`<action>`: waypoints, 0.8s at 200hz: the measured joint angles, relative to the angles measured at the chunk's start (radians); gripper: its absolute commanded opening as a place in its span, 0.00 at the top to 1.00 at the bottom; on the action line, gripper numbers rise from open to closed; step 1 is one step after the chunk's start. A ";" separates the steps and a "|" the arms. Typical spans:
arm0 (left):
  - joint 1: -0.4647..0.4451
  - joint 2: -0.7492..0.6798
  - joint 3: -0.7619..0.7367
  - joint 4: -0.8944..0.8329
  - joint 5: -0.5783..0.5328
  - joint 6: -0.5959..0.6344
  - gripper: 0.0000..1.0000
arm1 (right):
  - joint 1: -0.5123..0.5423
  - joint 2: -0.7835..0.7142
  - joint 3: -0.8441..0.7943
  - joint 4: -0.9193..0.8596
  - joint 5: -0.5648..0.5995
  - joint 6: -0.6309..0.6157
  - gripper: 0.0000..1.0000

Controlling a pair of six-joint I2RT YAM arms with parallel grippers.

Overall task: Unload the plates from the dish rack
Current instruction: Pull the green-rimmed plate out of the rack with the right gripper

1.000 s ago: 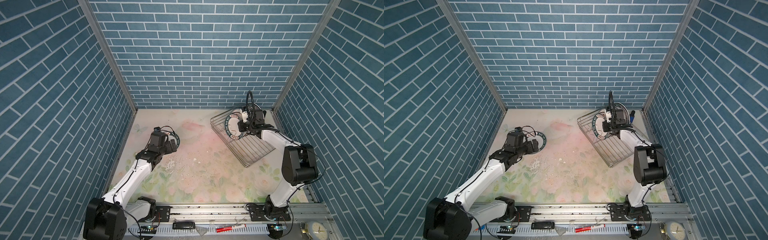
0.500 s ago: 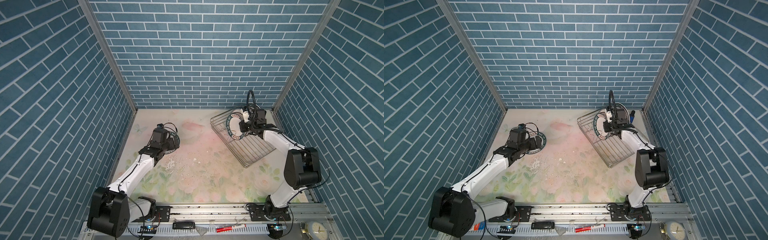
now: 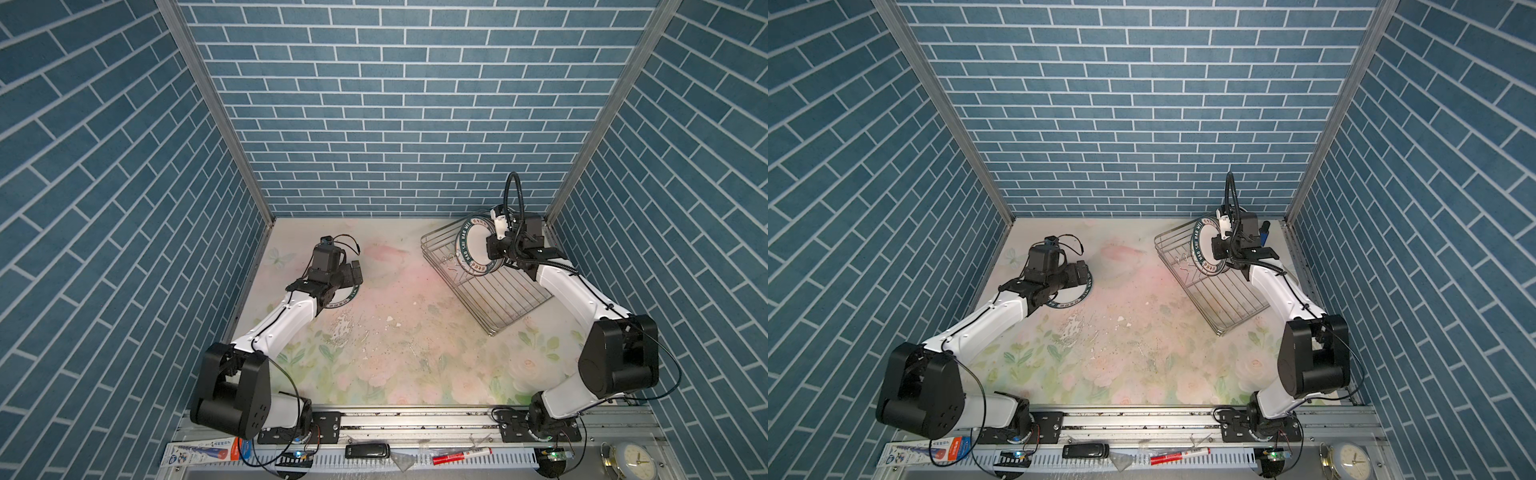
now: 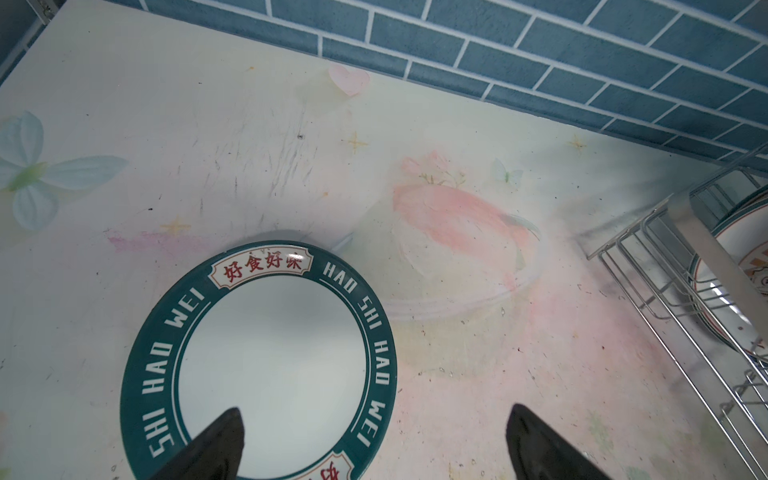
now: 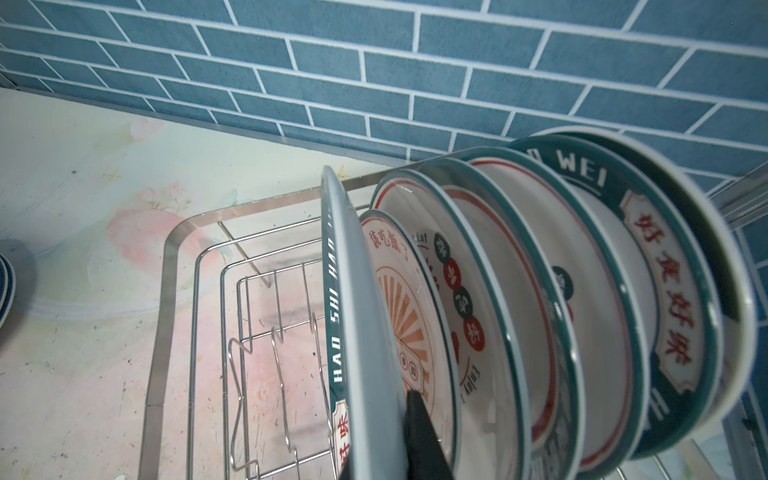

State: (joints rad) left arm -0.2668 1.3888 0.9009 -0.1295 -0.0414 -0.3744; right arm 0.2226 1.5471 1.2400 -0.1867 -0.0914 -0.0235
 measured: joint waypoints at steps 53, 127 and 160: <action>0.000 -0.001 -0.048 0.104 -0.013 0.002 0.01 | 0.006 -0.142 -0.094 0.061 -0.016 0.029 1.00; -0.014 -0.053 -0.096 0.177 0.106 -0.003 0.01 | 0.049 -0.317 -0.261 0.225 -0.139 0.295 1.00; -0.015 -0.048 -0.097 0.207 0.214 -0.009 0.01 | 0.177 -0.266 -0.266 0.280 -0.198 0.497 1.00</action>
State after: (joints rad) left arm -0.2821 1.3411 0.8043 0.0776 0.1726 -0.3836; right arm 0.4000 1.2812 0.9741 0.0937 -0.2897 0.4736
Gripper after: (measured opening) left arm 0.994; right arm 0.114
